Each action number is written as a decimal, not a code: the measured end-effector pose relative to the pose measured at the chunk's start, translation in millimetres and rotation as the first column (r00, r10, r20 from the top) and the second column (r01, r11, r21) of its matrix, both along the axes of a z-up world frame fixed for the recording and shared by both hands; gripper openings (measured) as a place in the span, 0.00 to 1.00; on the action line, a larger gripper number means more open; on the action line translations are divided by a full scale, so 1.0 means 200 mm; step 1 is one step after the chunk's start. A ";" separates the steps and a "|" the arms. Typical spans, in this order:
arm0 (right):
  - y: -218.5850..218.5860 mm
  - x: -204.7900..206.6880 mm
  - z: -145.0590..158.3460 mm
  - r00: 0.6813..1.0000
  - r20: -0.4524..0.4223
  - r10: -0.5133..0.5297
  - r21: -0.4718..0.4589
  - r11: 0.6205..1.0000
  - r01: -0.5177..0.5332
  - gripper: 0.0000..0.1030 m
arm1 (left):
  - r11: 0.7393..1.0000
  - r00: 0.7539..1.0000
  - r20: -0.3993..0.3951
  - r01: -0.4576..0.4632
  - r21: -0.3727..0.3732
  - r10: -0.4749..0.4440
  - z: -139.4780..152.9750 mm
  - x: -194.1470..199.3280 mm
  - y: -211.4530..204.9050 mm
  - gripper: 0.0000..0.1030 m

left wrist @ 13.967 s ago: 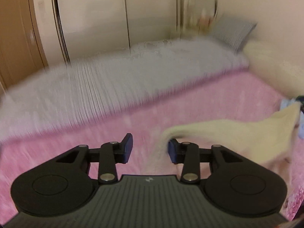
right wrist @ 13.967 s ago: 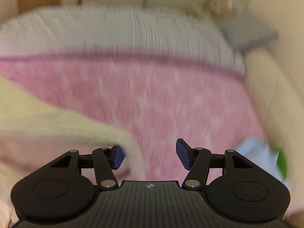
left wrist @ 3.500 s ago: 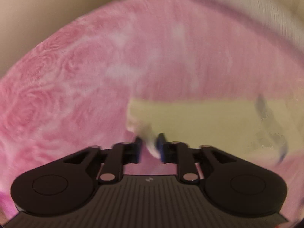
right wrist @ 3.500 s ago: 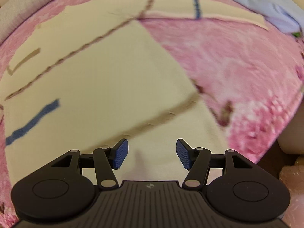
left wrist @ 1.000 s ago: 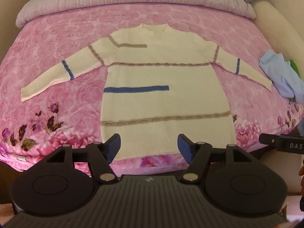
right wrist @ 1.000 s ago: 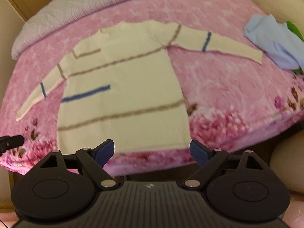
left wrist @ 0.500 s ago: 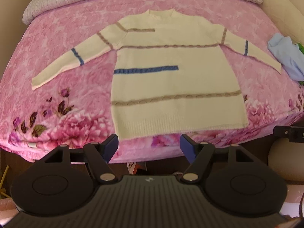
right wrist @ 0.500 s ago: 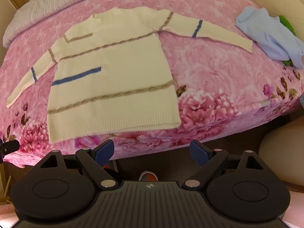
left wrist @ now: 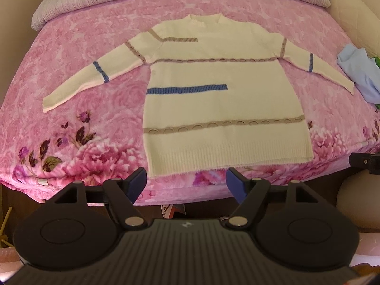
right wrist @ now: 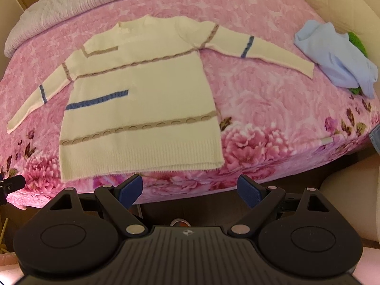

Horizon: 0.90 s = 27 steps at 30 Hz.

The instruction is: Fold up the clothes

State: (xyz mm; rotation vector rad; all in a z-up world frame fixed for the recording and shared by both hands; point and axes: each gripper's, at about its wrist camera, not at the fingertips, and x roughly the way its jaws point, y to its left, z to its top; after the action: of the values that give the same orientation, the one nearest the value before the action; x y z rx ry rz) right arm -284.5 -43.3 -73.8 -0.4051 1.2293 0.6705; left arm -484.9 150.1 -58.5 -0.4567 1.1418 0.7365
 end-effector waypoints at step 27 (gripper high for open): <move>0.34 0.04 -0.07 0.998 -0.031 0.054 -0.005 0.999 -0.054 0.86 | 0.986 0.987 0.052 -0.149 -0.067 0.153 -0.07 -0.15 0.34 0.70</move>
State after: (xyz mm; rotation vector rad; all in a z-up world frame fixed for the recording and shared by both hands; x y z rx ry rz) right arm -275.6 24.0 -86.8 -0.4357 1.2531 0.7216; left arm -514.1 217.9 -71.9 -0.6191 1.0873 0.8159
